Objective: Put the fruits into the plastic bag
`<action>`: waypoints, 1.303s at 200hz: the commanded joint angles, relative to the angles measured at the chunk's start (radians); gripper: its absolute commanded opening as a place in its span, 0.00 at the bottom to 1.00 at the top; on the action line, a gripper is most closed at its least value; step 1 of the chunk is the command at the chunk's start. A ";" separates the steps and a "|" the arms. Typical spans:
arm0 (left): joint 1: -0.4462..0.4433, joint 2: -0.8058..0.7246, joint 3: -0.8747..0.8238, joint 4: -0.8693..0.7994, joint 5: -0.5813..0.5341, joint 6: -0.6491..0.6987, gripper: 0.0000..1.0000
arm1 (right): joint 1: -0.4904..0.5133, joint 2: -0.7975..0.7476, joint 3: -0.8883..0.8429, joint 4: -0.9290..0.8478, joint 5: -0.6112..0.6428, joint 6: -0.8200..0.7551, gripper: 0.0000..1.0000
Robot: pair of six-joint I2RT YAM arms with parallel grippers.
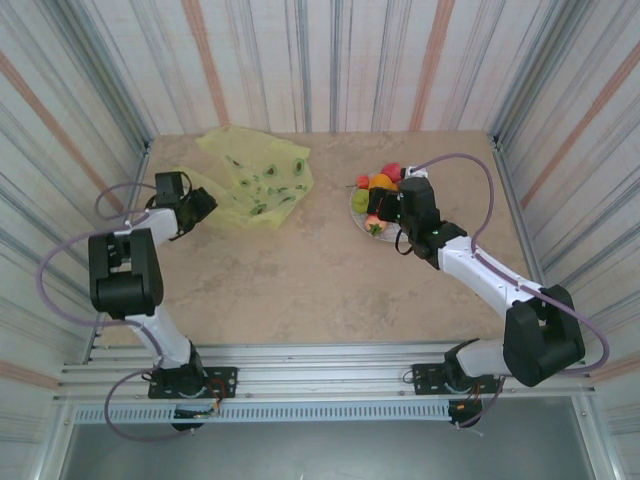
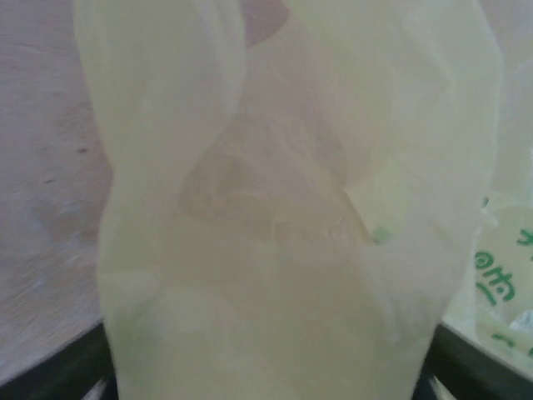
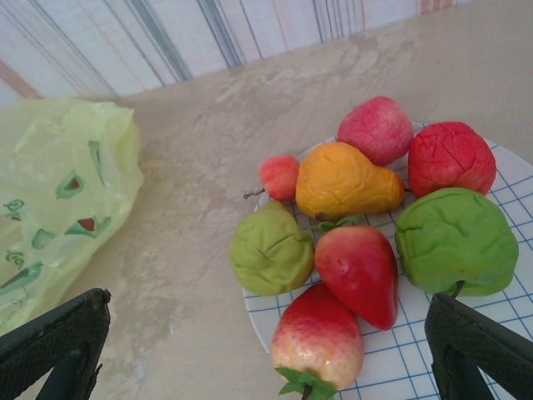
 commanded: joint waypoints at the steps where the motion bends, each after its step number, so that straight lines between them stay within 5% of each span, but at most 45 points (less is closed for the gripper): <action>1: 0.000 0.007 0.056 0.049 0.118 0.034 0.41 | 0.012 -0.001 0.000 -0.043 -0.008 0.008 0.99; 27: -0.002 -0.128 -0.033 0.230 0.191 0.047 0.11 | 0.011 -0.019 -0.002 -0.084 0.035 -0.018 0.99; 52: -0.013 -0.304 -0.056 0.315 0.322 0.095 0.05 | 0.007 -0.040 0.010 -0.096 0.066 -0.071 0.99; 88: -0.122 -0.517 0.050 0.166 0.427 0.266 0.05 | 0.007 -0.068 0.075 -0.098 0.088 -0.194 0.99; 106: -0.224 -0.602 0.097 0.039 0.329 0.474 0.07 | 0.006 -0.078 0.100 -0.077 0.057 -0.203 0.99; 138: -0.381 -0.686 0.138 -0.075 -0.028 0.803 0.07 | 0.011 -0.069 0.119 -0.056 -0.026 -0.165 0.99; 201: -0.671 -0.641 0.107 -0.200 -0.528 1.679 0.00 | 0.011 -0.082 0.115 -0.106 0.017 -0.166 0.99; 222: -0.691 -0.653 0.030 -0.089 -0.666 1.854 0.00 | 0.005 -0.085 0.103 -0.101 0.015 -0.163 0.99; 260: -0.638 -0.702 0.054 0.056 -0.747 1.961 0.00 | -0.001 -0.082 0.095 -0.119 0.011 -0.151 0.99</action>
